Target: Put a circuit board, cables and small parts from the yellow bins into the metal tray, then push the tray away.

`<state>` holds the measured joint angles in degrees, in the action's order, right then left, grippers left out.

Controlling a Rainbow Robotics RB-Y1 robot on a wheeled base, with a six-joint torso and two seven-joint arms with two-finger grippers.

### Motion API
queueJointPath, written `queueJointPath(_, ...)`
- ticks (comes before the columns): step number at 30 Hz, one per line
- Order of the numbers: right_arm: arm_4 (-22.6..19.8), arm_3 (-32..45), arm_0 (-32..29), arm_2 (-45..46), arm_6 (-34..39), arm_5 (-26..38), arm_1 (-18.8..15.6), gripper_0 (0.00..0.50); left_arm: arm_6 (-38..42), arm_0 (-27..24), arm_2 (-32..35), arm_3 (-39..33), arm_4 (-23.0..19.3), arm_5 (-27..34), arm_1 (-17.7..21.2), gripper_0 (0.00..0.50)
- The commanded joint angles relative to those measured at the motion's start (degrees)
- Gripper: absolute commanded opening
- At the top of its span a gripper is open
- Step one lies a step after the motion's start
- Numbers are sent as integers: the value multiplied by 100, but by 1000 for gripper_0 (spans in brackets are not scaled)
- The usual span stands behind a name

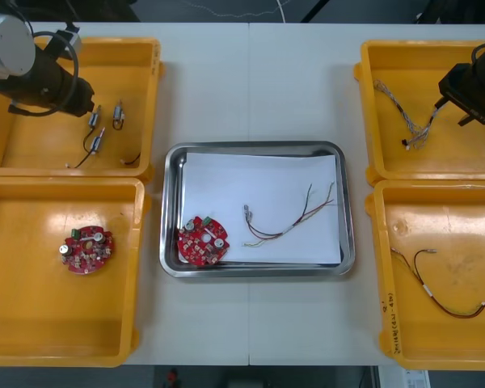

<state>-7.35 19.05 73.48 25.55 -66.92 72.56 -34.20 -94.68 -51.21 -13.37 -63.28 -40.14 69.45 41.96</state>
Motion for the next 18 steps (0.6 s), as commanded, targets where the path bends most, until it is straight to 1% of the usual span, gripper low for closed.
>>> queueJointPath(1, 49, -121, 307, 91, 399, -181, -34, 500, -200, -38, -315, 62, 33, -300, -22, 500)
queueJointPath(7, 49, -482, 298, 91, 575, -700, 10, 500, -174, -38, -561, 299, 24, -722, -101, 500)
queueJointPath(9, 32, -578, 289, 91, 619, -840, 10, 500, -165, -38, -597, 325, 15, -775, -109, 500)
queueJointPath(12, 14, -613, 237, 91, 724, -920, 63, 500, -165, -38, -658, 360, 6, -801, -136, 500)
queueJointPath(15, -91, -613, 175, 91, 1014, -1043, 168, 500, -138, -29, -781, 440, -20, -933, -162, 500)
queueJointPath(18, -91, -613, 166, 38, 1164, -1069, 247, 500, -138, -38, -887, 536, -73, -1074, -171, 500)
